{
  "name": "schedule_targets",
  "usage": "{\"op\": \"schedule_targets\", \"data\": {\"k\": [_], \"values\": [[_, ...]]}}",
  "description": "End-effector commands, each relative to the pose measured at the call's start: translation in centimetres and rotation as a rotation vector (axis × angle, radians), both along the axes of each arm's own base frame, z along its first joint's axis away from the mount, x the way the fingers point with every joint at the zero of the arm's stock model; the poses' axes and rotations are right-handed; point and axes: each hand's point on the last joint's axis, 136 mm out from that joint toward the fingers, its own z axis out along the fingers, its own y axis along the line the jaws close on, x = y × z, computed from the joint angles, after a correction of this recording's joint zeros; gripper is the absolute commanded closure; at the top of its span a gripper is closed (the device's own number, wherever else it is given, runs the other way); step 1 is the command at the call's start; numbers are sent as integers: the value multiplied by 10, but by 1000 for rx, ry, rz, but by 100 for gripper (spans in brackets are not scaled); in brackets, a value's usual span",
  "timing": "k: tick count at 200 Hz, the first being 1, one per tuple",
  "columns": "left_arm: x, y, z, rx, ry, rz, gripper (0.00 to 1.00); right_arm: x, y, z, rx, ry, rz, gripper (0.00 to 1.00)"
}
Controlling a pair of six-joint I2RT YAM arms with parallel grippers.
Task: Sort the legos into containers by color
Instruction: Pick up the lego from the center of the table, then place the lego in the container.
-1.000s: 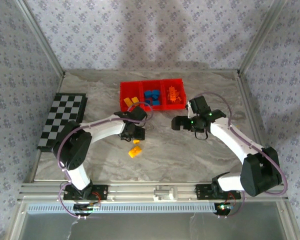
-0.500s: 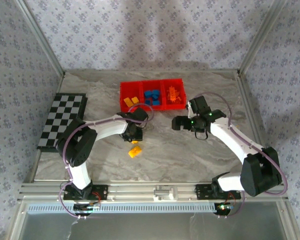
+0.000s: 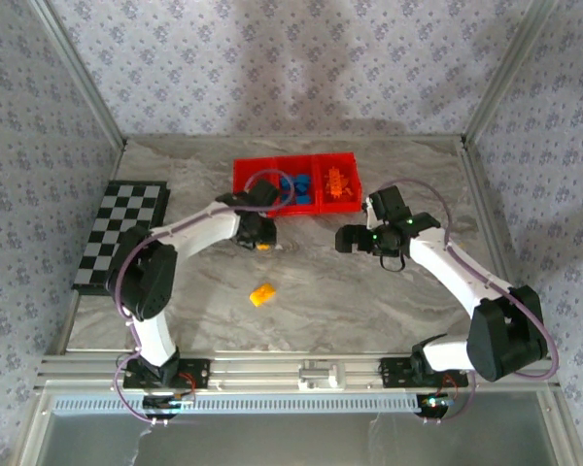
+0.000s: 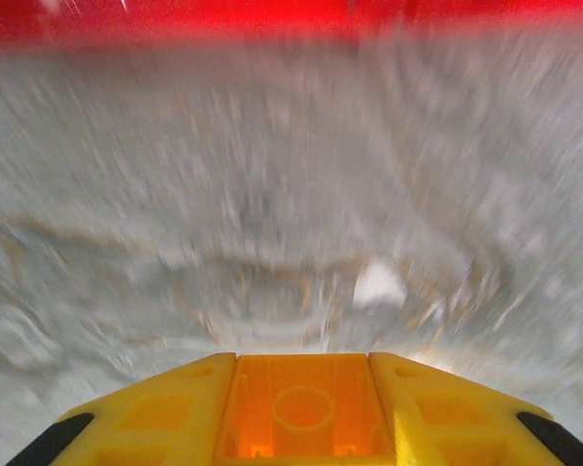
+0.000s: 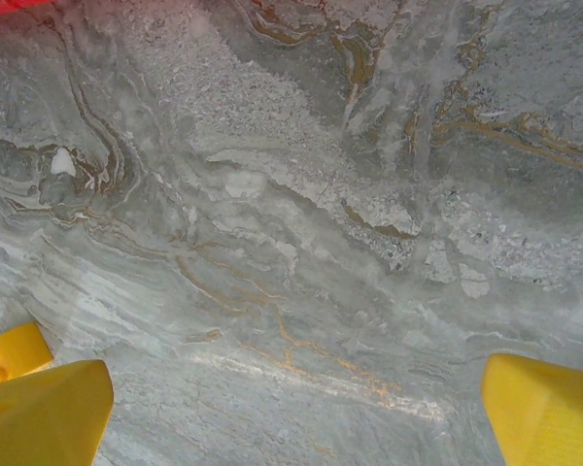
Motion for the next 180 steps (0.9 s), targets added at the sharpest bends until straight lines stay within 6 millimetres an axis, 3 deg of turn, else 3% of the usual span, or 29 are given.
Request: {"op": "schedule_targets", "data": {"k": [1,30,45,88,105,136,158,180], "values": [[37,12,42,8,-103,2,67,-3,-7,4,-27,4,-1,0],[94,18,75,7,-210,31,68,-4,-11,6,-31,-2,-10,0],[124,21,81,18,-250,47,68,-7,-12,6,-33,1,-10,0],[177,24,54,40,-208,64,66,-22,-21,8,-37,20,-26,0],[187,23,43,45,-188,61,60,-24,-26,9,-38,22,-39,0],[191,18,40,34,-189,46,27,-24,-34,14,-34,14,-61,0],[185,16,55,23,-212,10,18,-21,-35,17,-28,7,-68,0],[164,19,77,42,-242,-36,11,-17,-36,17,-30,-2,-73,0]]}}
